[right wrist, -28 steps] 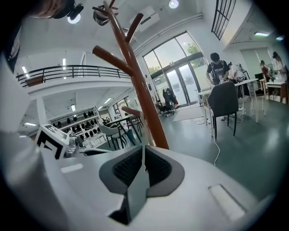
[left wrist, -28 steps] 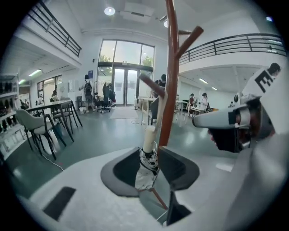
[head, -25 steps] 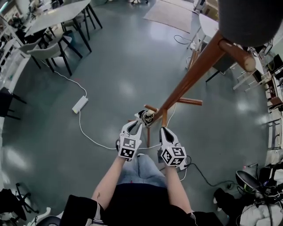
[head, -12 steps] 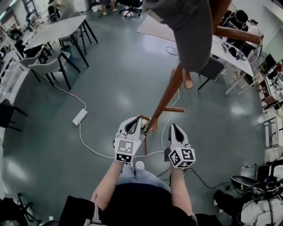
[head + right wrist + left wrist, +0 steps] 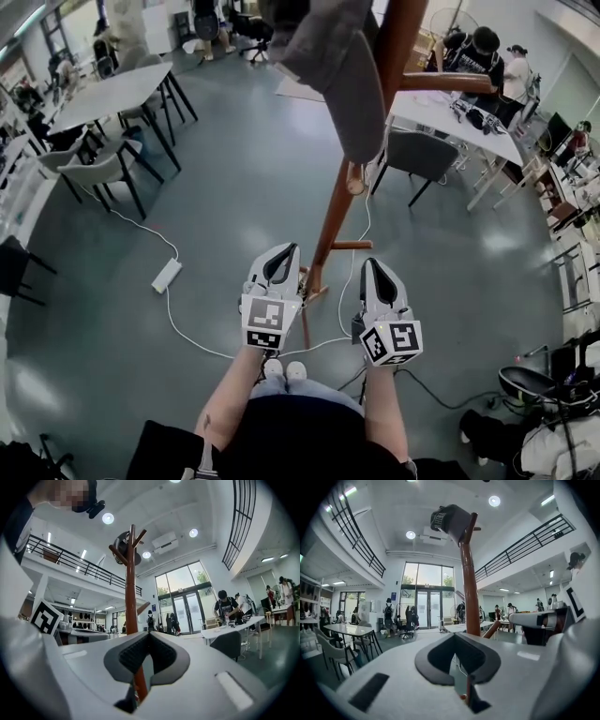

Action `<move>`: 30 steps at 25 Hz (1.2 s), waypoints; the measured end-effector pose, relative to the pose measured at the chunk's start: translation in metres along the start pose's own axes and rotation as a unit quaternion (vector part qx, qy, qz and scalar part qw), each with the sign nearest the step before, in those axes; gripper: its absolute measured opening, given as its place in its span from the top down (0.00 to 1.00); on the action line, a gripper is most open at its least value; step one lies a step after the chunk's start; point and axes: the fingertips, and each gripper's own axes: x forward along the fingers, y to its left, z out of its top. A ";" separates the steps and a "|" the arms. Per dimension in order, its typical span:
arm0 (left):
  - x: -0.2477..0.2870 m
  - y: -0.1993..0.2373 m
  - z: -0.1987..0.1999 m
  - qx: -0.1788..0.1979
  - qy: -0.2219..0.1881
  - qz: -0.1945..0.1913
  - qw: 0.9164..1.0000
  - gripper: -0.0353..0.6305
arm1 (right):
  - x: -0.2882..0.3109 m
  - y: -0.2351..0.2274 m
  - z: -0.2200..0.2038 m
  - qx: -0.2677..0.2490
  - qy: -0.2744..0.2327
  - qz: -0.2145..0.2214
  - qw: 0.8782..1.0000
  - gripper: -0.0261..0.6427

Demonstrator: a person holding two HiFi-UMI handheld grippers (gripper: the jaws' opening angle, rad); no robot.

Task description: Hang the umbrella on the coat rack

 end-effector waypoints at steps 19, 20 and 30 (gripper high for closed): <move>0.012 -0.008 0.025 0.008 -0.018 -0.013 1.000 0.94 | 0.013 0.003 0.020 -0.004 -0.016 0.013 1.000 0.94; 0.013 -0.008 0.025 0.008 -0.017 -0.013 1.000 0.94 | 0.014 0.003 0.020 -0.004 -0.016 0.014 1.000 0.94; 0.019 -0.006 0.024 0.005 -0.010 -0.019 1.000 0.94 | 0.021 0.003 0.022 -0.008 -0.015 0.018 1.000 0.94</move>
